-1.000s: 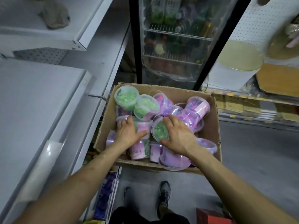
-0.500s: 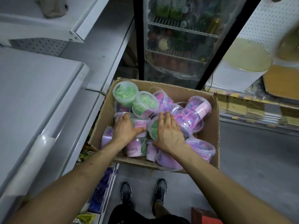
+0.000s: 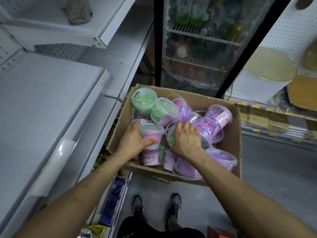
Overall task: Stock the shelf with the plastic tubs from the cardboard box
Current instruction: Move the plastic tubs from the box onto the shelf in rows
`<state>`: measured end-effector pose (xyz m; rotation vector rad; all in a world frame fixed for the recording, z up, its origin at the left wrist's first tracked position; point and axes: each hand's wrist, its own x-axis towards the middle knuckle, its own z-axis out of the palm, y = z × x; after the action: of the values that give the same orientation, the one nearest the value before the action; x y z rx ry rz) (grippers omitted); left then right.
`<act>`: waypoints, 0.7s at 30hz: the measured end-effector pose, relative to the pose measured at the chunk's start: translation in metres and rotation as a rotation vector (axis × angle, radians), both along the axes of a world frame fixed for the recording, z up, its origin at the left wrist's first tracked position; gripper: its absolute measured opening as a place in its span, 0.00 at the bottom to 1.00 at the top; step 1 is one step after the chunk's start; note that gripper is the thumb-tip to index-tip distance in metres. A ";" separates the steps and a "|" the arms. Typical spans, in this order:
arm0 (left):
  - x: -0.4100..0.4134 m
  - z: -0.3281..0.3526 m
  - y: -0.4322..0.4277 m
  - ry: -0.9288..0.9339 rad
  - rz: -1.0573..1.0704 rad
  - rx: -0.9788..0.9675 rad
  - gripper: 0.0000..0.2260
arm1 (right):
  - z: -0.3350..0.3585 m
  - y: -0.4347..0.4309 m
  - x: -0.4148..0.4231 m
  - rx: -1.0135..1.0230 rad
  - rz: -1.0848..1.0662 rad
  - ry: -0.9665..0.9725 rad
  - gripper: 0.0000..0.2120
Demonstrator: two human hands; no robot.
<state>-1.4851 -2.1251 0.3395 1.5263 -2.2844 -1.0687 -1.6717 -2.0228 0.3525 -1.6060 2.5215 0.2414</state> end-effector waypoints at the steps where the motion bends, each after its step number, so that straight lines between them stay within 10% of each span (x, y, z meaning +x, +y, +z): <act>1: 0.003 0.003 0.000 0.012 -0.006 0.002 0.45 | 0.000 0.001 -0.001 -0.005 -0.002 -0.008 0.50; 21: 0.028 0.028 -0.006 0.164 0.010 -0.047 0.44 | 0.011 0.002 -0.003 -0.073 -0.022 -0.017 0.49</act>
<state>-1.4576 -2.1313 0.3678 1.3768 -2.1738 -1.0860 -1.6748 -2.0212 0.3635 -1.5974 2.5618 0.1344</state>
